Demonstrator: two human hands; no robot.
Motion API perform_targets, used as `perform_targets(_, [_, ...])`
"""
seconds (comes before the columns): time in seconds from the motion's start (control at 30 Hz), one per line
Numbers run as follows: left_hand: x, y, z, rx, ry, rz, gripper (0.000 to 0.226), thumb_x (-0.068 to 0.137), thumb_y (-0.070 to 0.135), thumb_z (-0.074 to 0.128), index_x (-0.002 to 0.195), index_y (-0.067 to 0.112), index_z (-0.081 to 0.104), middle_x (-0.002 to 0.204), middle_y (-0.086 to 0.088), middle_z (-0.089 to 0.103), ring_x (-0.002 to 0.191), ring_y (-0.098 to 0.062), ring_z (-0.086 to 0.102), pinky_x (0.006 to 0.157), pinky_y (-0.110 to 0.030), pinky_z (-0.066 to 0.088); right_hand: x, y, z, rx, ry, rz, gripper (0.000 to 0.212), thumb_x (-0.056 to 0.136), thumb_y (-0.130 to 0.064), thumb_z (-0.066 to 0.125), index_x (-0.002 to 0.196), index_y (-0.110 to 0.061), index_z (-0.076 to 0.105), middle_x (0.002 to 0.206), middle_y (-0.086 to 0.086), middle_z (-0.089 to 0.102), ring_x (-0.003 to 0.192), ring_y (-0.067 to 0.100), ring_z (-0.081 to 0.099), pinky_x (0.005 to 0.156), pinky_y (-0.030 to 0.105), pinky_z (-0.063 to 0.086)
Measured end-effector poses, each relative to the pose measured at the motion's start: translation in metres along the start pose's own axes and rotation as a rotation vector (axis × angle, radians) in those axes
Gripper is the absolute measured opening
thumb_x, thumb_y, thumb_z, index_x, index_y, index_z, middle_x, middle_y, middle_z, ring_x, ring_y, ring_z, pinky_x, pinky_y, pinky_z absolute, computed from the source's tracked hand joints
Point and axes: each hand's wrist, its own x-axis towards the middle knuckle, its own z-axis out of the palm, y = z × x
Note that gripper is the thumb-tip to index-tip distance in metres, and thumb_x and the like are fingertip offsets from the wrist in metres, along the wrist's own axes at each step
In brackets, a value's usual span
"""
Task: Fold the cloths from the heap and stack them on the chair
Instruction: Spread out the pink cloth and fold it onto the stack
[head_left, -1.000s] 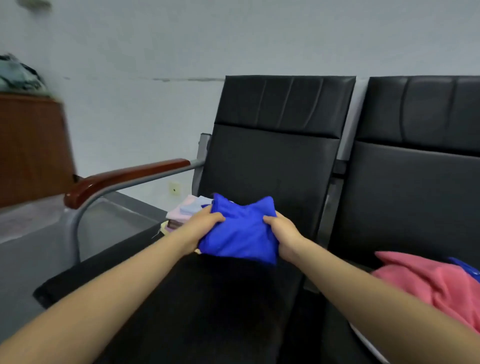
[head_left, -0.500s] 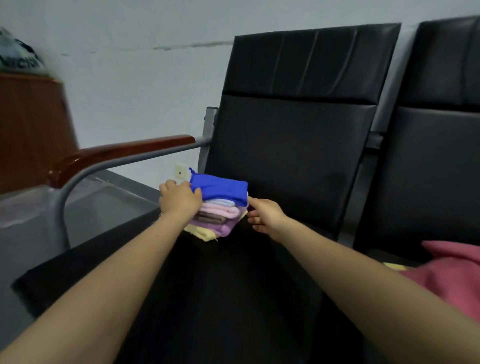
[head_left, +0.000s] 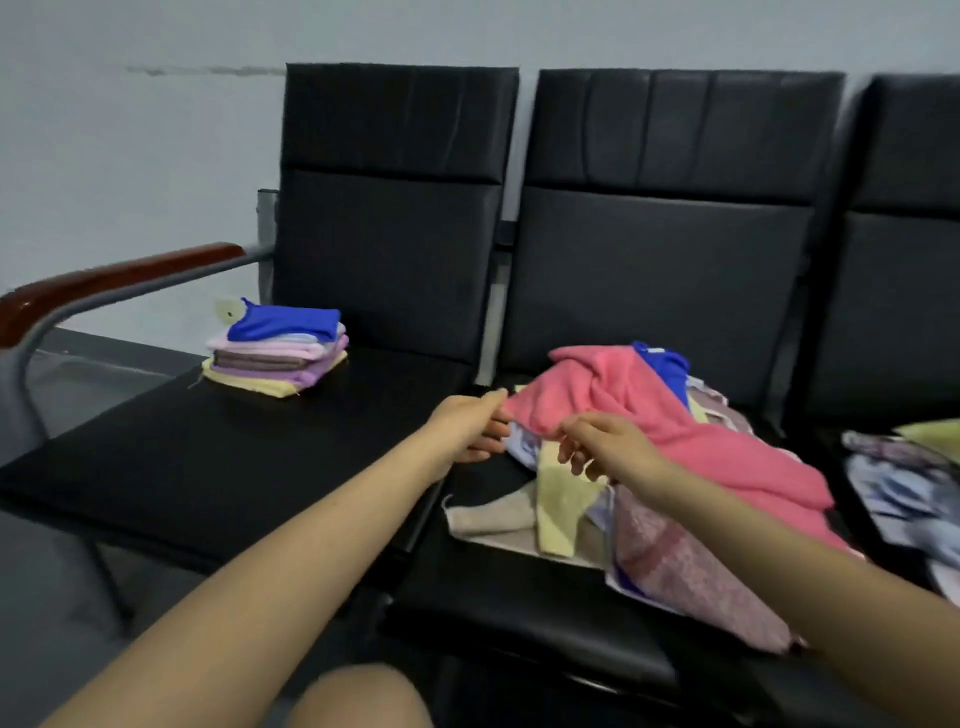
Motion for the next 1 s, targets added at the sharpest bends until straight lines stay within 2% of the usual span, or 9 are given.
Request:
perform_targets(0.23, [-0.028,0.008,0.121,0.182,-0.181,0.135,0.027,0.095,0.042,0.054,0.088,0.019,0.065,0.082,-0.001,0.061,0.065,-0.010,0.052,0.062,-0.023,0.042,-0.089,0.070,-0.103,-0.085,0.307,0.100,0.025,0.096,-0.003,0.047,0.082,-0.009,0.066,0.059,0.004,0.055,0.048,0.011,0.045,0.037,0.013,0.033])
perform_targets(0.33, [-0.027,0.001,0.150,0.124,-0.164,0.124,0.022,0.095,0.035,0.054,0.084,0.016,0.061,0.066,-0.002,0.052,0.051,-0.013,0.042,0.048,-0.019,0.034,-0.100,0.099,-0.132,0.059,0.479,0.205,0.023,0.095,-0.004,0.049,0.084,-0.006,0.068,0.059,0.006,0.053,0.043,0.012,0.045,0.034,0.015,0.034])
perform_targets(0.4, [-0.021,-0.010,0.166,0.217,-0.108,0.186,0.026,0.094,0.035,0.053,0.078,0.015,0.057,0.065,-0.007,0.050,0.054,-0.018,0.042,0.055,-0.025,0.035,-0.096,0.111,-0.149,0.204,0.569,0.259,0.022,0.094,-0.005,0.051,0.078,-0.006,0.066,0.063,0.008,0.054,0.040,0.011,0.046,0.034,0.016,0.035])
perform_targets(0.47, [-0.017,-0.020,0.174,0.309,-0.046,0.249,0.031,0.093,0.037,0.053,0.072,0.015,0.056,0.067,-0.008,0.053,0.062,-0.020,0.046,0.062,-0.032,0.037,-0.084,0.119,-0.161,0.183,0.634,0.247,0.021,0.094,-0.008,0.051,0.079,-0.003,0.064,0.069,0.011,0.056,0.052,0.015,0.049,0.043,0.022,0.042])
perform_targets(0.53, [-0.011,-0.025,0.179,0.299,-0.010,0.274,0.032,0.091,0.041,0.052,0.072,0.016,0.058,0.071,-0.016,0.060,0.065,-0.021,0.049,0.064,-0.039,0.043,-0.067,0.129,-0.173,-0.041,0.683,0.201,0.021,0.095,-0.016,0.051,0.089,-0.002,0.066,0.083,0.012,0.063,0.073,0.019,0.056,0.066,0.032,0.048])
perform_targets(0.67, [0.005,-0.019,0.180,0.347,-0.012,0.278,0.042,0.090,0.047,0.047,0.078,0.011,0.067,0.087,-0.020,0.069,0.065,-0.022,0.053,0.069,-0.040,0.048,-0.032,0.130,-0.186,-0.239,0.607,0.128,0.024,0.094,-0.025,0.053,0.107,-0.014,0.070,0.105,0.004,0.067,0.102,0.018,0.059,0.088,0.032,0.044])
perform_targets(0.8, [0.018,-0.021,0.186,0.582,0.044,0.363,0.039,0.096,0.043,0.047,0.077,0.013,0.063,0.074,-0.001,0.064,0.073,-0.020,0.058,0.060,-0.030,0.036,-0.003,0.137,-0.191,-0.277,0.471,0.154,0.035,0.097,-0.032,0.053,0.125,-0.013,0.062,0.127,0.007,0.061,0.120,0.022,0.054,0.100,0.031,0.039])
perform_targets(0.87, [0.023,-0.021,0.190,0.613,0.071,0.380,0.036,0.095,0.048,0.047,0.072,0.022,0.056,0.068,0.006,0.057,0.073,-0.020,0.057,0.059,-0.029,0.034,-0.002,0.142,-0.194,-0.307,0.398,0.170,0.034,0.097,-0.036,0.053,0.121,-0.014,0.064,0.120,0.004,0.063,0.111,0.019,0.057,0.093,0.028,0.040])
perform_targets(1.0, [0.034,-0.021,0.192,0.537,0.084,0.381,0.037,0.096,0.052,0.043,0.080,0.021,0.055,0.070,0.008,0.056,0.070,-0.016,0.055,0.058,-0.031,0.034,-0.023,0.130,-0.204,-0.166,0.203,0.180,0.021,0.093,-0.033,0.062,0.086,-0.016,0.072,0.082,-0.002,0.065,0.081,0.011,0.057,0.074,0.026,0.044])
